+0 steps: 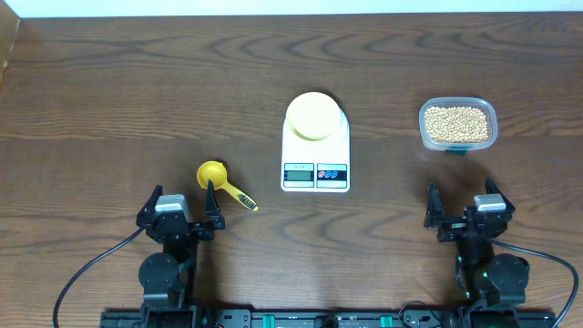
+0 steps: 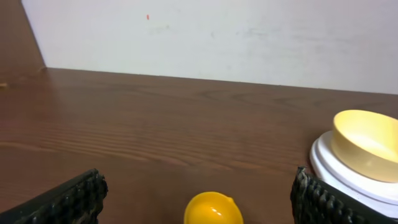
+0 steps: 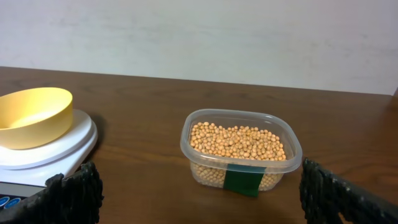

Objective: Scoop item into bowl and weigh 50g on scale

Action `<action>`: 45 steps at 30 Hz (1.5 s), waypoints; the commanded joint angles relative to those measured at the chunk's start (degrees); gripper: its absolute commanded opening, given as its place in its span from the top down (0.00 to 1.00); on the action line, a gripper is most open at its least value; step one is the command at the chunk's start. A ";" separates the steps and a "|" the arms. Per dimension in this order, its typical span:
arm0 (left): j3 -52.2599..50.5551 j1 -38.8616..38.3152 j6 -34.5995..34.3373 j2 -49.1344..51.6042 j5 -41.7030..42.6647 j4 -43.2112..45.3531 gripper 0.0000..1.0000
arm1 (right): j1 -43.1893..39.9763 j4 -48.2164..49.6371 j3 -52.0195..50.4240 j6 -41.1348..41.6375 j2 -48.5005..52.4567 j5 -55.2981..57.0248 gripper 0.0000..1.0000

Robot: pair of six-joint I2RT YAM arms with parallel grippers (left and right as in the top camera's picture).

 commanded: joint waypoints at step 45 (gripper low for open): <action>63.80 -0.22 -17.53 48.98 -2.01 -45.27 0.03 | 0.42 -0.26 -0.09 -0.44 -0.28 0.33 0.01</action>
